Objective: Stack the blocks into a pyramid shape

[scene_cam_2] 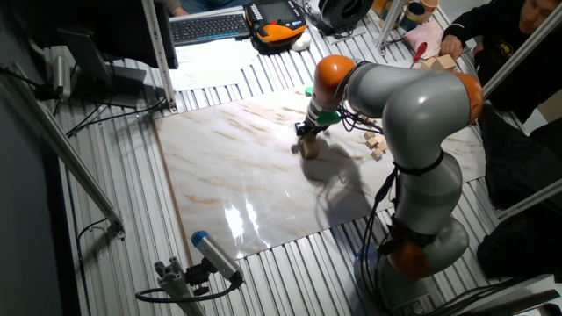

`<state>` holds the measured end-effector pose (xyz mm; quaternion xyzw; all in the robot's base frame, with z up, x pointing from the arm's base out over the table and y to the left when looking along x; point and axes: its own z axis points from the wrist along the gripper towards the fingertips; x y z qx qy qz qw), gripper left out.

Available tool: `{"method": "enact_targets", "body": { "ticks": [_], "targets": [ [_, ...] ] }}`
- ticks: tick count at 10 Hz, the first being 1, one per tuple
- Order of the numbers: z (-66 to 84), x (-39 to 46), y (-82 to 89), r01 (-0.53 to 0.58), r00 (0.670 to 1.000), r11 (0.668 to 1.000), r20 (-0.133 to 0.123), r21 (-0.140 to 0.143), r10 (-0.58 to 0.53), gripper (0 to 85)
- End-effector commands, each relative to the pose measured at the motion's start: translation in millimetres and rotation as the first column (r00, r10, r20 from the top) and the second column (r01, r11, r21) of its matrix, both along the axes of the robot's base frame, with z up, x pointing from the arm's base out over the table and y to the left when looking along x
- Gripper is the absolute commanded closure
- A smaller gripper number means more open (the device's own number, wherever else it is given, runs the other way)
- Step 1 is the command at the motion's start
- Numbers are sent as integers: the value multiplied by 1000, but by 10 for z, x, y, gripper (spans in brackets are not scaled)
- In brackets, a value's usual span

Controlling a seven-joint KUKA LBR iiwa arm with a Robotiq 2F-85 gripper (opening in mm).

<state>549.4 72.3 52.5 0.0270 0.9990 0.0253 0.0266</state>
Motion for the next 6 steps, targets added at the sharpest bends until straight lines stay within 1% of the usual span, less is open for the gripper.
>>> {"method": "enact_targets", "body": {
  "ticks": [1, 4, 5, 6],
  "targets": [
    [-4, -4, 0, -2, 1000, 1000, -2, -3, 2, 850],
    [-21, -18, -8, -6, 1000, 1000, -19, -9, 6, 850],
    [-25, -17, -11, -6, 1000, 1000, -25, -17, 6, 850],
    [-16, -12, -19, -5, 999, 1000, -53, -17, 4, 850]
  ]
}}
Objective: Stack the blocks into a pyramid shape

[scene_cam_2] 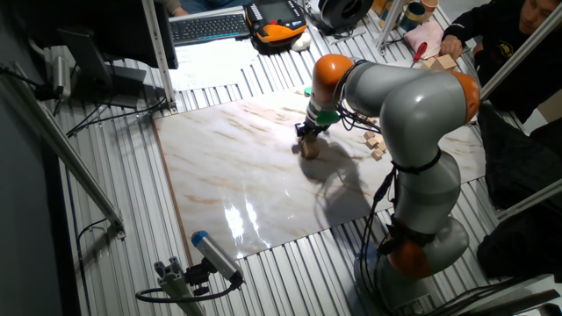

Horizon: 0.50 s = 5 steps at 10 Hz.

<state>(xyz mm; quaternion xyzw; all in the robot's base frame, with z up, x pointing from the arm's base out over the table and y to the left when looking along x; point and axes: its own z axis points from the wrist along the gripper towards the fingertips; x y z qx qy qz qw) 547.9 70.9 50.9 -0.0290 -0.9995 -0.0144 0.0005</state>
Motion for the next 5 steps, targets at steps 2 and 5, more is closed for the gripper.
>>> {"method": "enact_targets", "body": {
  "ticks": [2, 5],
  "targets": [
    [-1, -14, 23, 38, 999, 999, -3, -22, -38, 680],
    [-4, -28, 41, 66, 998, 998, 17, -25, -66, 510]
  ]
}}
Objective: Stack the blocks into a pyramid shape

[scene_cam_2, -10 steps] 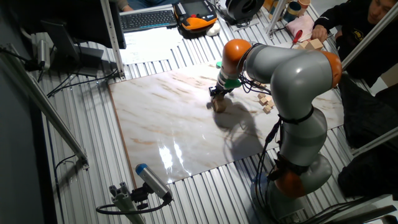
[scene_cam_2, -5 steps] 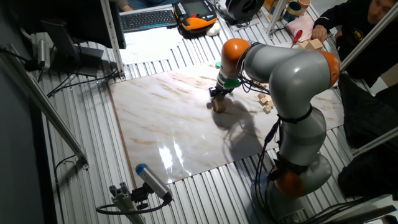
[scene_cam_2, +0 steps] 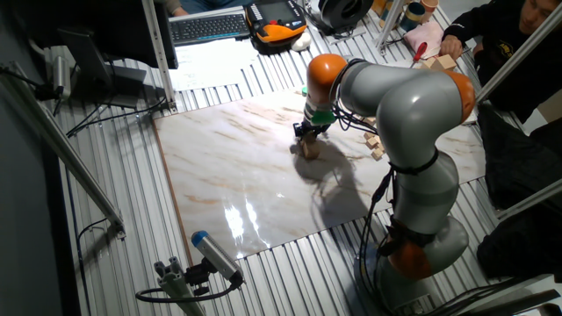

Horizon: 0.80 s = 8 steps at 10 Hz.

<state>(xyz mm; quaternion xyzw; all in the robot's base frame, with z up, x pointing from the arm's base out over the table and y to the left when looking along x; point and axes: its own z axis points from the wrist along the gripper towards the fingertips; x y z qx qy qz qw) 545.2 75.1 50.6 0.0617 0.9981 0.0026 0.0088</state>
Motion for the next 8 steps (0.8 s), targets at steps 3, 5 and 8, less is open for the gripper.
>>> {"method": "enact_targets", "body": {
  "ticks": [3, 5, 8],
  "targets": [
    [11, 7, 10, 6, 1000, 1000, 11, 7, -6, 510],
    [14, 11, 6, -3, 1000, 1000, 25, 8, 3, 340],
    [22, 14, 12, -3, 1000, 1000, 31, 7, 3, 340]
  ]
}}
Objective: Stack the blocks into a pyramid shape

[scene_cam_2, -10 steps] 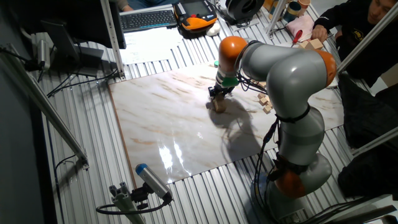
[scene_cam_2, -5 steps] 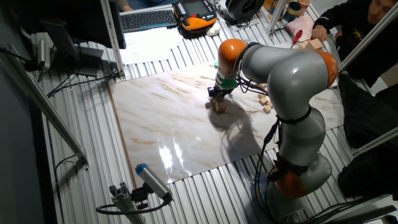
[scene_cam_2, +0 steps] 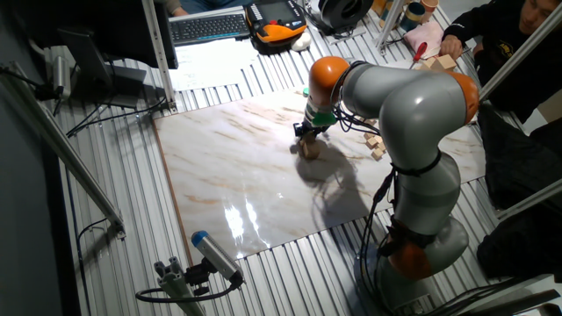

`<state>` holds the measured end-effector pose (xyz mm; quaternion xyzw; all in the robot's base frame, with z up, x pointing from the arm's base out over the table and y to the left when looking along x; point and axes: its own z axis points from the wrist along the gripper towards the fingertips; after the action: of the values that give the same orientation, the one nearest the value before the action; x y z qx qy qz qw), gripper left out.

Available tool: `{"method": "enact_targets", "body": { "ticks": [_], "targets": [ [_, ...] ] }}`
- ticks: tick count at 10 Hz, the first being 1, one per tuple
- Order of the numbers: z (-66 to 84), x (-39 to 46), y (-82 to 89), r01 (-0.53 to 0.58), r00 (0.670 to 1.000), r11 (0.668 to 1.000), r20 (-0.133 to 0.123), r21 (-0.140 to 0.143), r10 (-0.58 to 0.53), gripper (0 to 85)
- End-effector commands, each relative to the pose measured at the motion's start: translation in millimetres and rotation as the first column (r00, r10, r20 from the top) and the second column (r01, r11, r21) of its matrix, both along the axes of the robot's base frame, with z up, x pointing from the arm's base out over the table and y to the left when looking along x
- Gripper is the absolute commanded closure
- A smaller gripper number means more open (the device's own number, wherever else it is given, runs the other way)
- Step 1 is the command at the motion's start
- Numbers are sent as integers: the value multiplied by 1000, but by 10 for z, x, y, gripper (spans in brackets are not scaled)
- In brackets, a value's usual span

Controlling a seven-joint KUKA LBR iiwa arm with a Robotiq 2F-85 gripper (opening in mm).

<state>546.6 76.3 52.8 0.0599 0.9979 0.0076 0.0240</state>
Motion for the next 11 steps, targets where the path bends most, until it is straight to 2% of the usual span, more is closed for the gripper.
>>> {"method": "enact_targets", "body": {
  "ticks": [1, 3, 4, 5, 7, 9, 10, 11],
  "targets": [
    [0, -1, 1, 2, 1000, 1000, 3, 0, -2, 340],
    [-5, -7, 5, 20, 1000, 1000, 15, -6, -20, 340],
    [-6, -9, 7, 27, 1000, 1000, 16, -11, -27, 170],
    [-7, -12, 10, 41, 999, 999, 7, -9, -41, 170],
    [-1, -9, 8, 46, 999, 999, 6, -3, -46, 170],
    [81, 3, 21, 48, 999, 999, -14, 10, -47, 170],
    [155, 19, 43, 51, 998, 999, -30, 14, -50, 340],
    [201, 28, 67, 55, 998, 998, -37, 22, -54, 340]
  ]
}}
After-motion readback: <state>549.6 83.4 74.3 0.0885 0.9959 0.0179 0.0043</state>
